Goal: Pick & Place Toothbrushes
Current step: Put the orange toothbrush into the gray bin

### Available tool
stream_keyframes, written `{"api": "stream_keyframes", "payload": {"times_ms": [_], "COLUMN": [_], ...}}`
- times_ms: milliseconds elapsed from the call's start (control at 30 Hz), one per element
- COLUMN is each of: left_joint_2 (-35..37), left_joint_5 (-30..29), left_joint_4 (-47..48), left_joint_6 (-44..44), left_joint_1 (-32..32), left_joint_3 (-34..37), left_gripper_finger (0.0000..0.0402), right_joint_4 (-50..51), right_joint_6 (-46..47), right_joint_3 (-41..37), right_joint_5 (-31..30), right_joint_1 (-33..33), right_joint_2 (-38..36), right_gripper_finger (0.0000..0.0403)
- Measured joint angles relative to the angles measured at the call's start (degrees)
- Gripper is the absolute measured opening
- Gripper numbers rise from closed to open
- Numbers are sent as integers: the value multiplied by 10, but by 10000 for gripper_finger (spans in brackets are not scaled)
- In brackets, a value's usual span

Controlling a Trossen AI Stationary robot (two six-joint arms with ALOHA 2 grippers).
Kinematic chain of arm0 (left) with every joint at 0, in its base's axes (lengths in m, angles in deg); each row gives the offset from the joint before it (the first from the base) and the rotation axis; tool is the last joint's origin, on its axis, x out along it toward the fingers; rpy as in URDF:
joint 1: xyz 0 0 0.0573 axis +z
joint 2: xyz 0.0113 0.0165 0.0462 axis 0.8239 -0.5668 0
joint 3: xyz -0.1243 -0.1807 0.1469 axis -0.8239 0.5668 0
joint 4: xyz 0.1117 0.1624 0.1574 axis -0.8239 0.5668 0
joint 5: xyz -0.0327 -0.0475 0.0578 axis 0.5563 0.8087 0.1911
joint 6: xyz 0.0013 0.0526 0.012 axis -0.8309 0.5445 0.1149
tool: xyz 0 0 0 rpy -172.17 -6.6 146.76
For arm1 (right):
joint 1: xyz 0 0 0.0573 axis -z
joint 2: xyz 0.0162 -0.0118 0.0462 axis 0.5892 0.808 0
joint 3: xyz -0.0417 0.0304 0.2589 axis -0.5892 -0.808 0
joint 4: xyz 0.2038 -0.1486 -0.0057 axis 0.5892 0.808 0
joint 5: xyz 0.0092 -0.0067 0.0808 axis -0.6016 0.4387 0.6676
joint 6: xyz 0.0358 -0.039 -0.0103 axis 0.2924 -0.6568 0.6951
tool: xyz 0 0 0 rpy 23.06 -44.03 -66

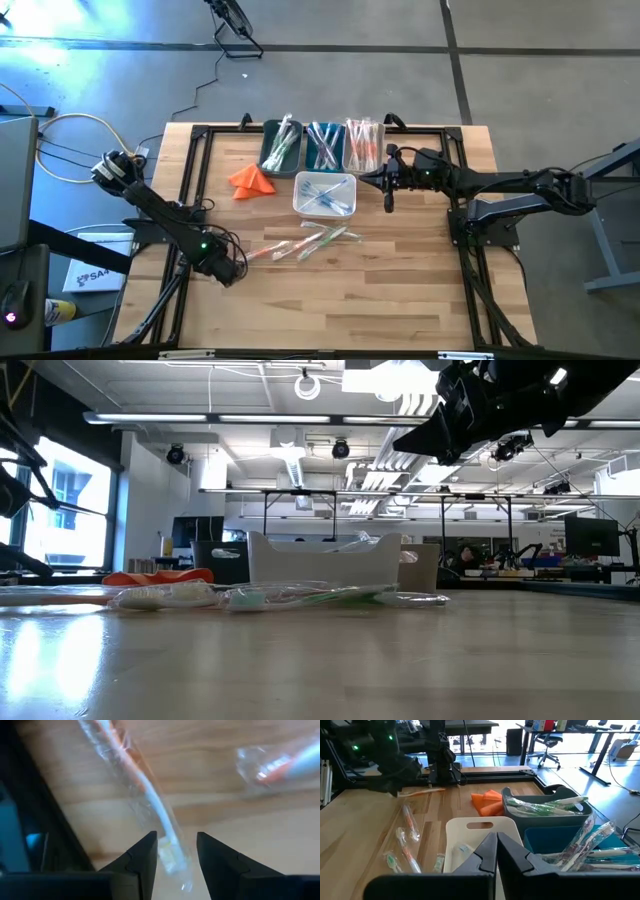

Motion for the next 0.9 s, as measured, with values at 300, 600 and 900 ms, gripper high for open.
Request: {"api": "stream_keyframes", "payload": {"times_ms": [300,600,900], "left_joint_2": [2,1,1], "left_joint_5": [21,19,16], "left_joint_4": [-26,-41,-47], "left_joint_6": [-12,2,3], "left_joint_1": [0,0,0], "left_joint_3": [38,39,39], "left_gripper_finger": [132,128,40], "right_joint_4": [0,0,0], "right_joint_6": [0,0,0], "right_joint_3": [0,0,0], "right_joint_5": [0,0,0], "right_joint_1": [0,0,0], "right_joint_2": [0,0,0], "right_gripper_finger": [3,4,4]}}
